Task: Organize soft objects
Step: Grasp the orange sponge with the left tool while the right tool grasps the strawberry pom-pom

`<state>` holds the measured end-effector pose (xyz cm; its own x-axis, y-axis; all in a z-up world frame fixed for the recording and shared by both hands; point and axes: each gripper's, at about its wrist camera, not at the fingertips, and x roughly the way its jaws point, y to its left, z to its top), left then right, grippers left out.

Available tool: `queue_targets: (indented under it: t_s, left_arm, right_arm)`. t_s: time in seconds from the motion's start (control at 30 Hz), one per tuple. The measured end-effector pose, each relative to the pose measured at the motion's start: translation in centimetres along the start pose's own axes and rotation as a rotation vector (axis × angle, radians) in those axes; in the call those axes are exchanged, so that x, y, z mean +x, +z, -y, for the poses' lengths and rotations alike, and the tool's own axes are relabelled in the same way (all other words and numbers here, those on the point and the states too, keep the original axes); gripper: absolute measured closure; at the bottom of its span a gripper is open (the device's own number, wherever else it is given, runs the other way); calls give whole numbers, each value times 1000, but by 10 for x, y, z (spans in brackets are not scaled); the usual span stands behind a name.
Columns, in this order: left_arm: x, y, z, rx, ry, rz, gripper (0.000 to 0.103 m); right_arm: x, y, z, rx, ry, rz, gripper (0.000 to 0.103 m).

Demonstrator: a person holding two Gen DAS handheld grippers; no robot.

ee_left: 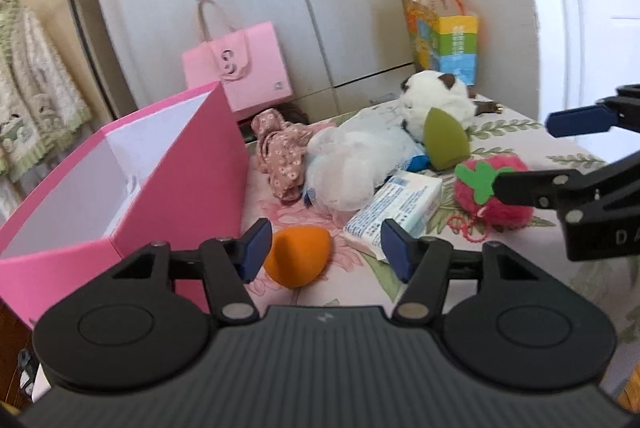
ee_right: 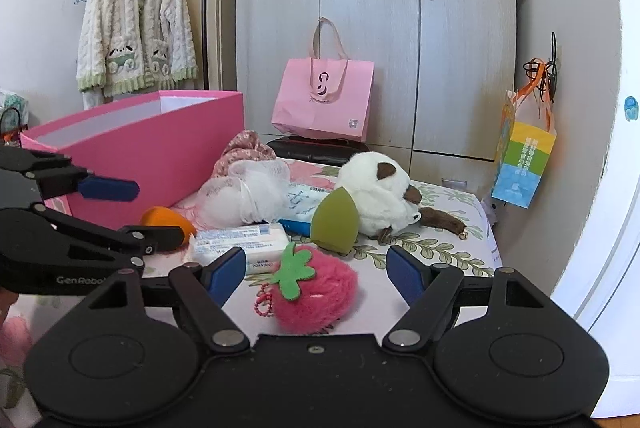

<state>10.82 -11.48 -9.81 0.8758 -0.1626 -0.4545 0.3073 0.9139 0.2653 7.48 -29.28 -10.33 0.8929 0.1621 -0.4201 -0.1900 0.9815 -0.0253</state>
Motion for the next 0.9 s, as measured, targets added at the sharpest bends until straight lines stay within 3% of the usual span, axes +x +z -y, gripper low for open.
queue_targets:
  t_s: [0.13,0.53,0.63,0.73,0.8,0.9]
  left_arm:
    - [8,-4,1,-45,100,36,44]
    - [28,-9,6,-81,158,7,45]
    - [29,-9,6,-79,159,2,44]
    - [30,-10,4,-90,146,-9,45]
    - [32,-10,1,-108,130,-22,55]
    - [36,-13,-1,-102,147,-35,59]
  right_arm:
    - [4,-5,0,-2,-2,-9,22]
    - [21,-17,-2,16,0,-49,26]
    - [25,-19,-3,18,-3,-58,31]
    - [30,-21,-6,13,-13,-68,43]
    - [31,-22,-7,13,-17,-71,48]
    - [31,-23,-8,22,-30,-61,50]
